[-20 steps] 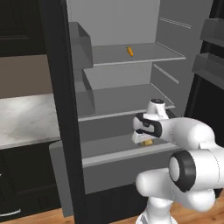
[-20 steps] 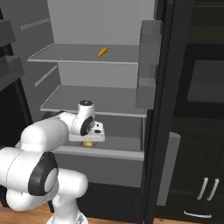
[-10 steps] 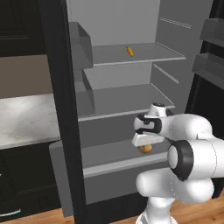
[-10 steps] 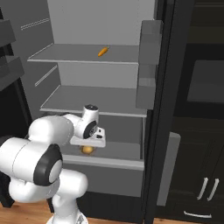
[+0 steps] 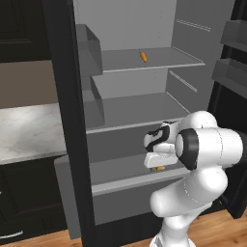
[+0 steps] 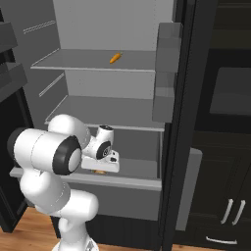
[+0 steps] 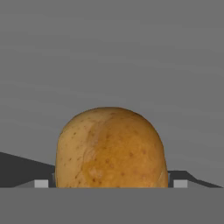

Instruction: Place the potato and lime inside the fridge drawer. Close the drawer after placing the vegetables.

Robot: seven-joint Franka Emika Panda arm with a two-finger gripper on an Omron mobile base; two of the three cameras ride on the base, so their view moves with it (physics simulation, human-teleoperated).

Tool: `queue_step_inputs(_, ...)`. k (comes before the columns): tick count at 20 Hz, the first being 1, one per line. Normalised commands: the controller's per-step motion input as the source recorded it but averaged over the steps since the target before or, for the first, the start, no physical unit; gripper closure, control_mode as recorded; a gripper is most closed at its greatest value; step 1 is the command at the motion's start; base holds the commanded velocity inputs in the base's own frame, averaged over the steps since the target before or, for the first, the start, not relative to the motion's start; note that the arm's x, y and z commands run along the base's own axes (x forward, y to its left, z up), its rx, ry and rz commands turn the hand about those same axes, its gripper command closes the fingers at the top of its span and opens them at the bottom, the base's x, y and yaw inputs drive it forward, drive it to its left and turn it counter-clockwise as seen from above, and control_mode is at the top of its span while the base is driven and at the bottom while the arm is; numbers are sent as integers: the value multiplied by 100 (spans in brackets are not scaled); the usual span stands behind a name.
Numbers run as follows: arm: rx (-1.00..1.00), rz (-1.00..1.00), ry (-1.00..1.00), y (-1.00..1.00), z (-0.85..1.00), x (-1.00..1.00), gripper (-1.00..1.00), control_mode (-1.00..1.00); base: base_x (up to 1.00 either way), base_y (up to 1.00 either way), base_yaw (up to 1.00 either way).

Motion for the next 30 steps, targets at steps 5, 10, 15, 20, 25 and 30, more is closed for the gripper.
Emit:
queue_step_inputs(5,0,0,1,6,-46,-37,-100,-100,0,0,0)
queue_step_inputs(10,0,-1,0,0,15,-35,-100,-100,0,0,0)
queue_step_inputs(15,0,-2,-16,0,76,-20,-100,-100,0,0,0)
queue_step_inputs(20,0,-3,-24,0,100,-36,-100,-100,0,0,0)
queue_step_inputs(25,0,-3,-23,0,96,-79,-100,-100,0,0,0)
queue_step_inputs(30,0,-6,-25,2,84,-97,-100,-100,0,0,0)
